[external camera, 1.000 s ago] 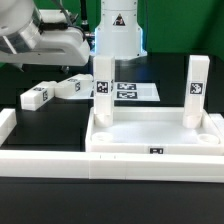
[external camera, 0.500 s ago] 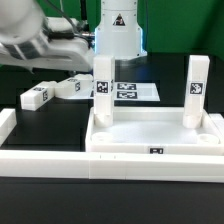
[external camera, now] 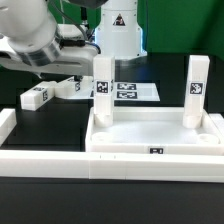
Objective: Assemble desk
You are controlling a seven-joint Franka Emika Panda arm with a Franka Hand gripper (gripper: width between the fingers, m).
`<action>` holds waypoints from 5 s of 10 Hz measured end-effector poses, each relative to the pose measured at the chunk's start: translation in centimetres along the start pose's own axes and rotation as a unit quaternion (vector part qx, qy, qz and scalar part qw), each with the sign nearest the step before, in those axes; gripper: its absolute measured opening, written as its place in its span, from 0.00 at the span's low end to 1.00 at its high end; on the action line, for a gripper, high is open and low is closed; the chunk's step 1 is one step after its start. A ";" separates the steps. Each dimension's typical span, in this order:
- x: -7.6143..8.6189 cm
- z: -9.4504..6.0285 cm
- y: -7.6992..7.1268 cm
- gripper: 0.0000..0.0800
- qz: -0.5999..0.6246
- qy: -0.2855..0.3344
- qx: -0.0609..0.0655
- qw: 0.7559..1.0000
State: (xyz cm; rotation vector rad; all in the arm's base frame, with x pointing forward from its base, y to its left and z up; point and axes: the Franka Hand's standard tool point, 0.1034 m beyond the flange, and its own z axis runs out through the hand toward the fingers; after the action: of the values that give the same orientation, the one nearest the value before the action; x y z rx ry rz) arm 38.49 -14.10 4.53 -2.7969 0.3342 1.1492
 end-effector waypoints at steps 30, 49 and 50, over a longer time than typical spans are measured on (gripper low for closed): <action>-0.1 -0.5 1.3 0.81 -0.025 -0.037 0.011 0.999; 0.0 3.9 0.9 0.81 0.037 -0.081 0.058 0.994; 0.0 4.2 0.9 0.81 0.038 -0.084 0.057 0.994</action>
Offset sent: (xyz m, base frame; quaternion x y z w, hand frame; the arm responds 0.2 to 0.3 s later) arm 0.0111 0.0070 -0.0043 -0.0190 0.0051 -0.0047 0.9998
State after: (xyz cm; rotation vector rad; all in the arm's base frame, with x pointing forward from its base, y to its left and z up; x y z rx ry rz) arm 35.44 -14.20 1.51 -2.5898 0.4768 1.3254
